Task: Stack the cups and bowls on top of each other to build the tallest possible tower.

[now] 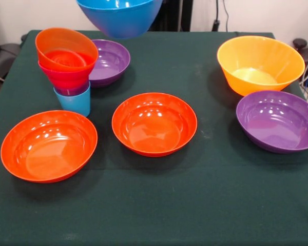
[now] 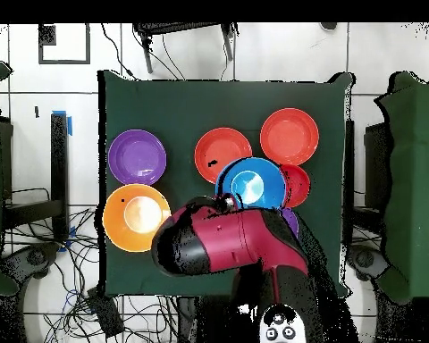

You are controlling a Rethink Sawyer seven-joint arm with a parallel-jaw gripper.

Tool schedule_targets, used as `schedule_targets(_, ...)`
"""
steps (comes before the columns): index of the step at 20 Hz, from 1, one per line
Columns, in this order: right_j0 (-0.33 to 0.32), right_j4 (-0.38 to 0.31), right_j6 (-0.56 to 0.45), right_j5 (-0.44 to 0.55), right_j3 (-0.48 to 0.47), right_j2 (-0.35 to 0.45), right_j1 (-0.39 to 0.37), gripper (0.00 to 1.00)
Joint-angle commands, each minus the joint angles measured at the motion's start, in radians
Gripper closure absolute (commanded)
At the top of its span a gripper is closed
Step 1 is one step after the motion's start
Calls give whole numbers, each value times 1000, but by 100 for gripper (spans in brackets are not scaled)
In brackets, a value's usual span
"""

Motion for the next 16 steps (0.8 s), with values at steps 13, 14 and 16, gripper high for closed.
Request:
schedule_targets(13,-92,-121,-300,130,62,230,-18,100)
schedule_targets(14,-99,-123,-303,132,62,237,-18,100)
schedule_targets(16,-112,-127,-307,133,71,250,-24,100)
